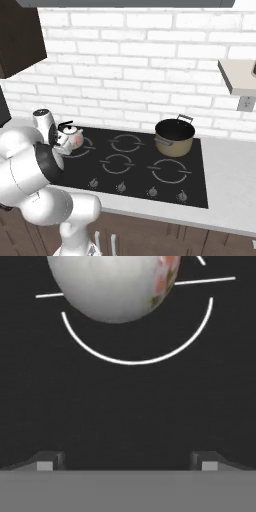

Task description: Pick the kettle from the counter and place it on a stove burner. Then turn the burner on.

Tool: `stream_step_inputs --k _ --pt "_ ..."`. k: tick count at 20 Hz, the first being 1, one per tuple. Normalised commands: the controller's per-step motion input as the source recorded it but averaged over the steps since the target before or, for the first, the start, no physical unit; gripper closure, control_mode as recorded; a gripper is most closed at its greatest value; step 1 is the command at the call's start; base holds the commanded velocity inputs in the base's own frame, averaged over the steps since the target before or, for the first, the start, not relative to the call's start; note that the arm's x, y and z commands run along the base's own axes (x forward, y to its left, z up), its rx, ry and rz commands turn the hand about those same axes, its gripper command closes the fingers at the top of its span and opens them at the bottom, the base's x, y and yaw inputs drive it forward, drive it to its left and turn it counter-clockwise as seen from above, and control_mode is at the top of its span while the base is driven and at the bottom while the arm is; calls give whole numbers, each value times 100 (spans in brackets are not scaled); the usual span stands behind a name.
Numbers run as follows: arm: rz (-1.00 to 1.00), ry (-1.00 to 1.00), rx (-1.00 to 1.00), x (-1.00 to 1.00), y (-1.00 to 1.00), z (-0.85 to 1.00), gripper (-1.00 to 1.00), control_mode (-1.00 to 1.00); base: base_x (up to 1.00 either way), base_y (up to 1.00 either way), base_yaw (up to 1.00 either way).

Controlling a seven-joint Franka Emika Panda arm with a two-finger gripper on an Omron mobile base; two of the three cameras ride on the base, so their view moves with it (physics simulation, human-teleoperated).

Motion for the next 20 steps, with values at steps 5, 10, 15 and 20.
stream_step_inputs --k 5,10,15,20 --pt "20 5 -1 -50 36 -80 -100 -100 0 0 0" --pt "6 0 0 -39 5 -13 -100 -100 0 0 0" --pt "0 0 0 -32 -22 -20 -100 -100 0 0 0" --pt "0 0 0 13 0 -8 -100 -100 0 0 0"
